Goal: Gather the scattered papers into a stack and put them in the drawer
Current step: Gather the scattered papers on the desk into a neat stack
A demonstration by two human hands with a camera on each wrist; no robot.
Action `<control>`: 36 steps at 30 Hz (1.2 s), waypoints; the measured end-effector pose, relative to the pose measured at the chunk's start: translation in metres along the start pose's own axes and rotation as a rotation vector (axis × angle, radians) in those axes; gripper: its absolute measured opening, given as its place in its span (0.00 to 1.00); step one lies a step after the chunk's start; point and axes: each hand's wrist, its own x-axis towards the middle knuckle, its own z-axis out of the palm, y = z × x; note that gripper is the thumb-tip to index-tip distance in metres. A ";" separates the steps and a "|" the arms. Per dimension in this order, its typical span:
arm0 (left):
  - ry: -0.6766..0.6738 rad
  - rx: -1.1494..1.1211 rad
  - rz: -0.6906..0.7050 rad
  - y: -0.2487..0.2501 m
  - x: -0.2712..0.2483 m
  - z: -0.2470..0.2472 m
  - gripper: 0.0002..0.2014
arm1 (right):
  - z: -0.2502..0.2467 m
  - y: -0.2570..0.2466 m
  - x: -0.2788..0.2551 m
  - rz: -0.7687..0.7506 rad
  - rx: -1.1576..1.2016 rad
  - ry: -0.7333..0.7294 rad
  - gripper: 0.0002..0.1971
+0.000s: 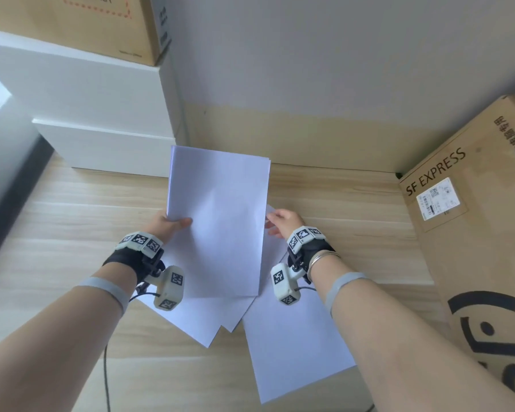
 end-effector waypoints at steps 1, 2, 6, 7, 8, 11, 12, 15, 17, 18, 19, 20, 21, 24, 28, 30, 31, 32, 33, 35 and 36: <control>0.008 -0.004 -0.018 -0.008 0.002 -0.006 0.17 | -0.002 0.005 0.003 0.010 -0.084 0.048 0.12; 0.014 0.005 -0.030 -0.013 0.002 -0.011 0.16 | -0.005 0.011 0.009 0.025 -0.182 0.084 0.12; 0.025 -0.048 -0.121 -0.035 0.005 -0.031 0.25 | -0.007 0.022 0.021 0.134 -0.490 0.071 0.24; 0.032 -0.058 -0.141 -0.042 0.008 -0.036 0.29 | -0.006 0.022 0.021 0.161 -0.519 0.071 0.29; 0.032 -0.068 -0.154 -0.051 0.015 -0.040 0.32 | -0.004 0.024 0.021 0.175 -0.543 0.076 0.33; 0.036 -0.085 -0.184 -0.066 0.020 -0.047 0.28 | 0.003 0.028 0.022 0.187 -0.603 0.127 0.41; 0.032 -0.091 -0.189 -0.060 0.010 -0.047 0.26 | 0.005 0.029 0.024 0.189 -0.615 0.146 0.41; 0.032 -0.103 -0.201 -0.061 0.005 -0.048 0.17 | 0.006 0.030 0.028 0.212 -0.636 0.159 0.41; 0.029 -0.093 -0.202 -0.062 0.003 -0.048 0.14 | 0.004 0.029 0.029 0.235 -0.645 0.151 0.41; 0.026 -0.099 -0.195 -0.061 0.002 -0.047 0.14 | 0.003 0.028 0.029 0.242 -0.660 0.147 0.41; 0.028 -0.103 -0.193 -0.061 0.001 -0.047 0.15 | 0.003 0.027 0.029 0.246 -0.680 0.149 0.41; 0.022 -0.104 -0.187 -0.060 0.000 -0.045 0.15 | 0.003 0.027 0.030 0.252 -0.698 0.152 0.40; 0.020 -0.103 -0.186 -0.059 -0.001 -0.044 0.15 | 0.003 0.027 0.030 0.256 -0.715 0.156 0.40; 0.008 -0.127 -0.180 -0.057 -0.003 -0.042 0.15 | 0.002 0.027 0.032 0.271 -0.751 0.124 0.37; 0.014 -0.126 -0.179 -0.055 -0.003 -0.044 0.16 | 0.001 0.025 0.036 0.219 -0.740 0.061 0.33; 0.010 -0.132 -0.180 -0.054 -0.004 -0.045 0.16 | 0.000 0.024 0.036 0.131 -0.621 0.082 0.28; 0.013 -0.123 -0.184 -0.053 -0.004 -0.046 0.16 | 0.000 0.024 0.034 0.094 -0.548 0.102 0.26; 0.012 -0.119 -0.185 -0.053 -0.004 -0.047 0.17 | -0.001 0.023 0.032 0.066 -0.486 0.116 0.26; 0.014 -0.117 -0.184 -0.052 -0.005 -0.048 0.18 | -0.004 0.021 0.030 0.046 -0.450 0.116 0.26; 0.001 -0.122 -0.174 -0.049 -0.007 -0.047 0.18 | -0.010 0.015 0.026 0.001 -0.459 0.087 0.25; -0.011 -0.123 -0.169 -0.047 -0.008 -0.046 0.18 | -0.014 0.012 0.024 -0.019 -0.484 0.067 0.25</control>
